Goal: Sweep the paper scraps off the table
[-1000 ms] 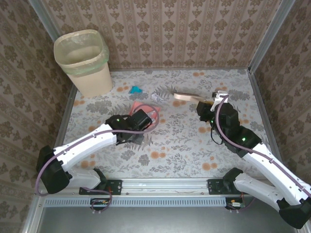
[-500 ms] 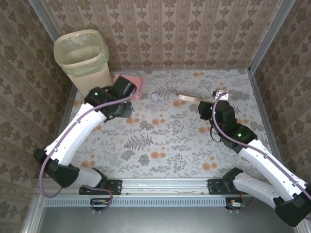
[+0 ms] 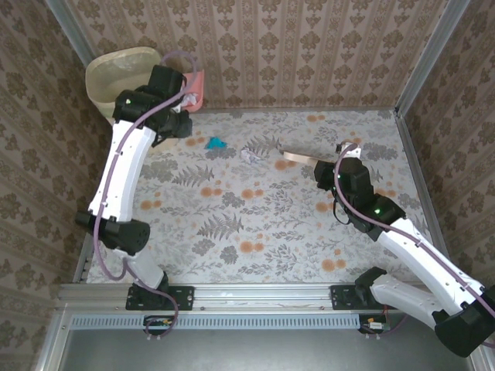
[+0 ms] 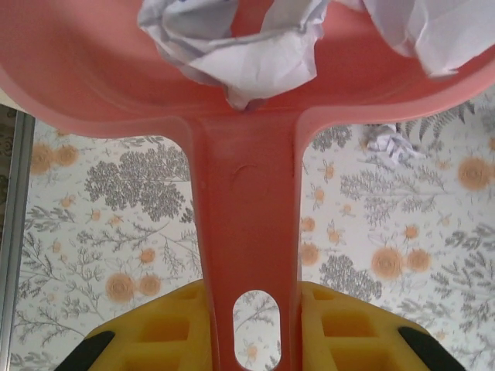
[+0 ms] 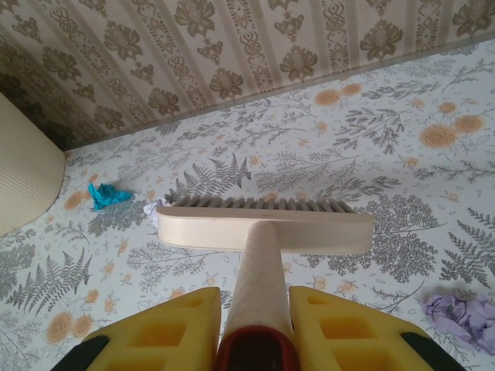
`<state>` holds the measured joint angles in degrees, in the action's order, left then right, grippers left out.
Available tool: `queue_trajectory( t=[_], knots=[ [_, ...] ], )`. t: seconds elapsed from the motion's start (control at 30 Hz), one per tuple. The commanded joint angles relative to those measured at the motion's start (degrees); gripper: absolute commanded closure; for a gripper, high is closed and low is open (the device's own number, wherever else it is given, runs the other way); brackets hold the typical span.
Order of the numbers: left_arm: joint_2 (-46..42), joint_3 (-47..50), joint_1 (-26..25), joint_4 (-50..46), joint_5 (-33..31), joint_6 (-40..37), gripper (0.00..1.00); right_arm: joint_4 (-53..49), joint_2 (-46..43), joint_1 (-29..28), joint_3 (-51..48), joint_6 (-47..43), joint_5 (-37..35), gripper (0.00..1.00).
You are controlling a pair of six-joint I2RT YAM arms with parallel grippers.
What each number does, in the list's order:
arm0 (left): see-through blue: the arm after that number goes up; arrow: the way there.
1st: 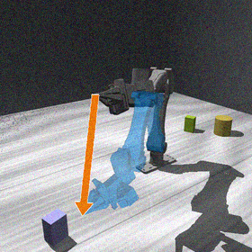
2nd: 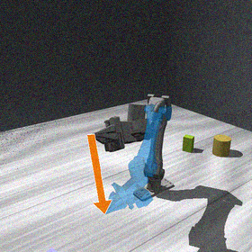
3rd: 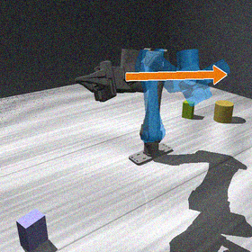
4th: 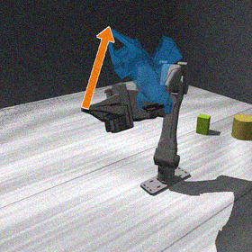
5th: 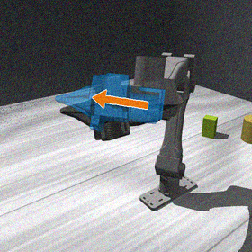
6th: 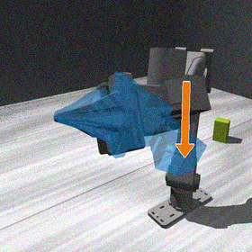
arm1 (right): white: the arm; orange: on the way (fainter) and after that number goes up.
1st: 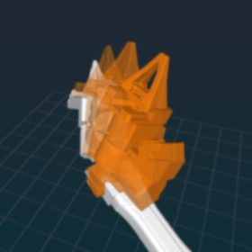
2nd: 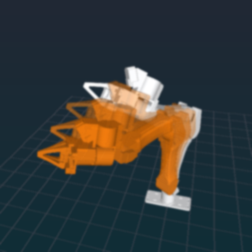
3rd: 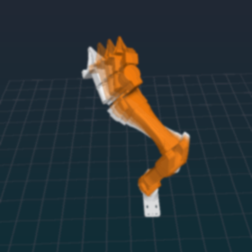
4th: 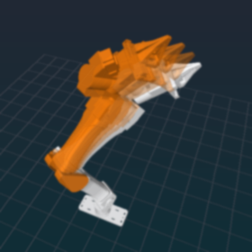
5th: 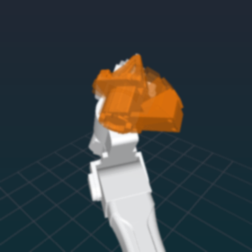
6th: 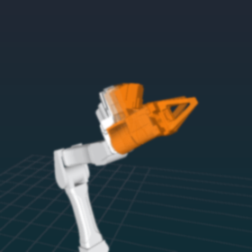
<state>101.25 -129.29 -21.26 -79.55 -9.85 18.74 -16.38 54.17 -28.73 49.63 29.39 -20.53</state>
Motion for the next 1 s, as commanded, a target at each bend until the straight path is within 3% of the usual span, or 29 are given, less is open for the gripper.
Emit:
queue_trajectory(
  t=[0.0, 0.1, 0.23, 0.6, 0.8, 0.97],
  knots=[
    [5.82, -10.34, 1.90, -3.98, 2.08, -1.26, 1.00, 3.59, 0.15, 0.40, -0.16, 0.37, 0.65, 1.00],
    [11.80, -20.93, 3.75, -6.33, 3.98, -0.41, 1.00, 3.62, 0.40, 0.51, -0.15, 0.15, 0.61, 1.00],
    [14.84, -25.30, 7.31, -3.99, 9.08, 2.15, 1.00, 3.88, 0.89, 0.60, -0.06, 0.09, 0.59, 1.00],
    [17.32, -24.96, 18.94, 8.86, 28.48, 13.03, 1.00, 4.38, 2.68, 0.69, 0.29, -0.20, 1.21, 1.00],
    [19.59, -23.83, 22.84, 16.62, 38.91, 21.54, 1.00, 4.19, 3.75, 0.77, 0.84, -0.21, 1.67, 1.00],
    [16.00, -11.17, 25.69, 32.15, 46.20, 32.17, 1.00, 4.17, 3.66, 0.78, 0.91, -0.34, 1.68, 1.00]
  ],
)
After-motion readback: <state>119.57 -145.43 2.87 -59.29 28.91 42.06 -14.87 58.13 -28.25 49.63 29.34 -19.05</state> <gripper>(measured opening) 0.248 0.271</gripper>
